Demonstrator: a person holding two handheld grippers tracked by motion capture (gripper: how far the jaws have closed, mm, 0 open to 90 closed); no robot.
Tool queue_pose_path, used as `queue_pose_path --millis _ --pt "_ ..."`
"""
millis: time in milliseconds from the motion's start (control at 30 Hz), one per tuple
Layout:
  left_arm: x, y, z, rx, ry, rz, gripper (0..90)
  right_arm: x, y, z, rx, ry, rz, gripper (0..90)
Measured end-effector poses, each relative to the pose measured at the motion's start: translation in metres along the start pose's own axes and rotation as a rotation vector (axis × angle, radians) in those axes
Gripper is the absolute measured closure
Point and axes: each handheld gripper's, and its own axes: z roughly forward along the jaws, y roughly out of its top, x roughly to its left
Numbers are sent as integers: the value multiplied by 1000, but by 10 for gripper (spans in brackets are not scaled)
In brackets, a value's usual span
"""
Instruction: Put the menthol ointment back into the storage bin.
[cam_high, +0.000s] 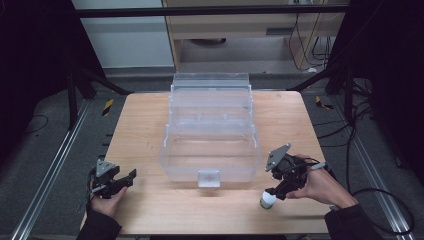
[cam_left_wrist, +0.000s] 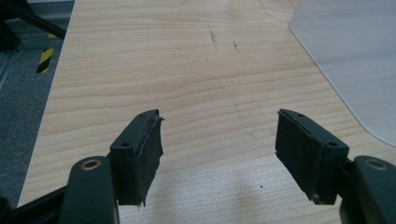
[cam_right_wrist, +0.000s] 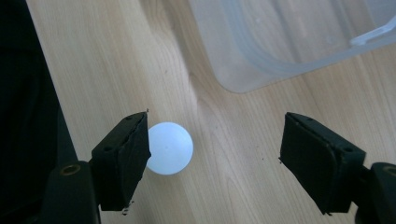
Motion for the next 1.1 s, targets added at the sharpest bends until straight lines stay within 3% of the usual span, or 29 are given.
queue_pose_path --millis 367,1100 --pt "1 0 0 2 0 1 311 10 2 16 113 39 -116 265" --pt "1 0 0 3 2 4 311 20 0 46 233 74 -218 341"
